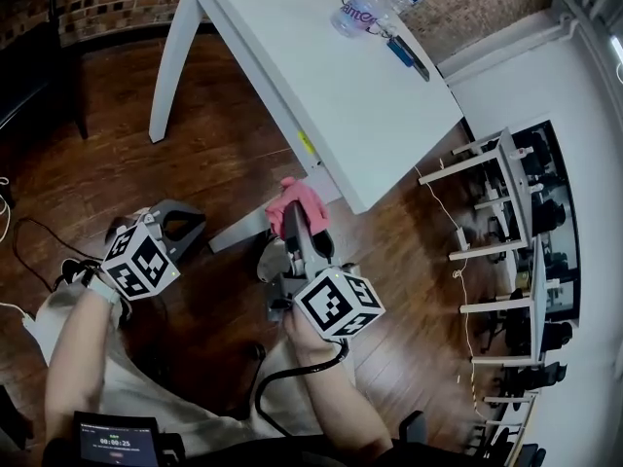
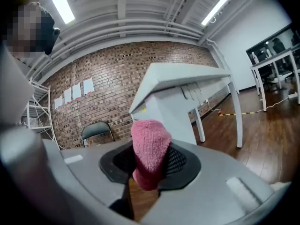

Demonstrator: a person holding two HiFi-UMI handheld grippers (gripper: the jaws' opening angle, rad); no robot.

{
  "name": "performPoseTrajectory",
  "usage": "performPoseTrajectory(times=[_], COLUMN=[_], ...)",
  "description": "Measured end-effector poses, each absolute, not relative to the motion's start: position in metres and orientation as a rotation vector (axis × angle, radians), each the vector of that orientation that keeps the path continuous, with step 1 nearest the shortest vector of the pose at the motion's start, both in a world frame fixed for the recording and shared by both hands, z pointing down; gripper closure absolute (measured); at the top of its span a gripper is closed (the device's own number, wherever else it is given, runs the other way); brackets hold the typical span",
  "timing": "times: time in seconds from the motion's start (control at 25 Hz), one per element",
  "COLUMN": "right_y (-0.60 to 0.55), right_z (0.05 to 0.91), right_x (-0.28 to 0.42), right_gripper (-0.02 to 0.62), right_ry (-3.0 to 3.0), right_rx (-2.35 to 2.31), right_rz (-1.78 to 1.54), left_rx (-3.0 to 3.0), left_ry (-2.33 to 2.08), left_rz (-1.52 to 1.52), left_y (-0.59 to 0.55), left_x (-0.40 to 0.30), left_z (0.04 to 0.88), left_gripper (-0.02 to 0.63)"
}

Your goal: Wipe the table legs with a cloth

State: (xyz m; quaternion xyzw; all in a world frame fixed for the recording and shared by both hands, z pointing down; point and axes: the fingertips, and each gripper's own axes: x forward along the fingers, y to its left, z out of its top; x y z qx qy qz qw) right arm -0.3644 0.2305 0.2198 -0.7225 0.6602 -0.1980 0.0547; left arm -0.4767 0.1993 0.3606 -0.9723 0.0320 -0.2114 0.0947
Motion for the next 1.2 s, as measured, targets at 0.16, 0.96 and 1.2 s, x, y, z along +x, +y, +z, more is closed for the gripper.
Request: performPoseTrajectory(times=[0.16,0.96,1.2], right_y=[0.233,0.247,0.25], right_z=[0.258,0.488,0.562], right_x=[-0.361,-0.36,-0.365], right_gripper=[0.491,0.491,0.491], right_ry=[2.02,2.106,2.207], right_rx=[-2.215,-2.378,-2.51], right_rz=[-0.659,-1.081,-1.18], left_rx=[-2.863,-2.847,-2.84], left_ry=[0.062,0.075,0.066], left_rz=[-0.639,-0.649,-0.636], left_y=[0.2,0.191,0.183], left_x=[-0.473,-0.476,-0.481], left_z=[0.364,0.369,0.365], left_gripper=[0.604,0.604,0.604])
